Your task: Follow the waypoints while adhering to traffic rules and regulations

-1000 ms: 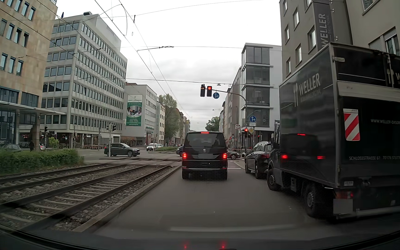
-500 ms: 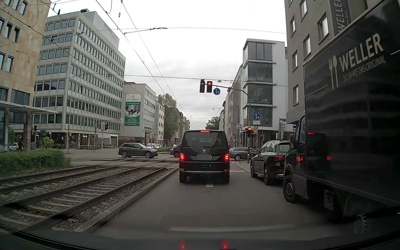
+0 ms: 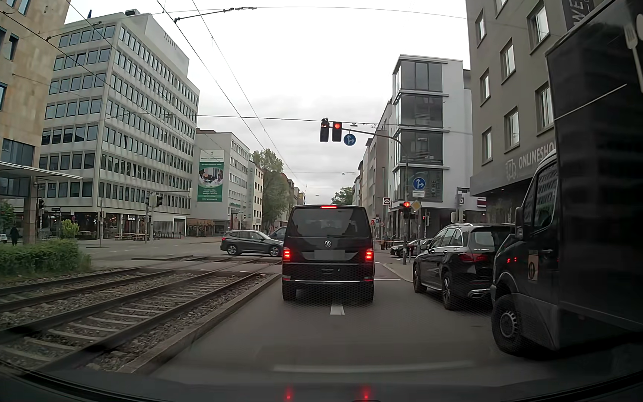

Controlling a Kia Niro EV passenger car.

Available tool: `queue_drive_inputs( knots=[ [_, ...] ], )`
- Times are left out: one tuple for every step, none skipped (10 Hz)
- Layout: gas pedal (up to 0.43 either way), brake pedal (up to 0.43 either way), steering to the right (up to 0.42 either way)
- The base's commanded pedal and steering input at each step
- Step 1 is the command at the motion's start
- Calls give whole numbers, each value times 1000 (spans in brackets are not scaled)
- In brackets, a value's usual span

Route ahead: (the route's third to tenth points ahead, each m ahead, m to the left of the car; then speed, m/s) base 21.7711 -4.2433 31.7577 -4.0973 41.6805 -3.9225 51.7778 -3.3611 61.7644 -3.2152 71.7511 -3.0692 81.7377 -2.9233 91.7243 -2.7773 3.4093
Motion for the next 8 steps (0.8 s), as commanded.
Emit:
queue_drive_inputs(
  knots=[
    [0, 177, 2],
    [0, 195, 2],
    [0, 213, 2],
    [0, 220, 2],
    [0, 226, 3],
    [0, 226, 5],
    [0, 232, 6],
    [0, 232, 6]
  ],
)
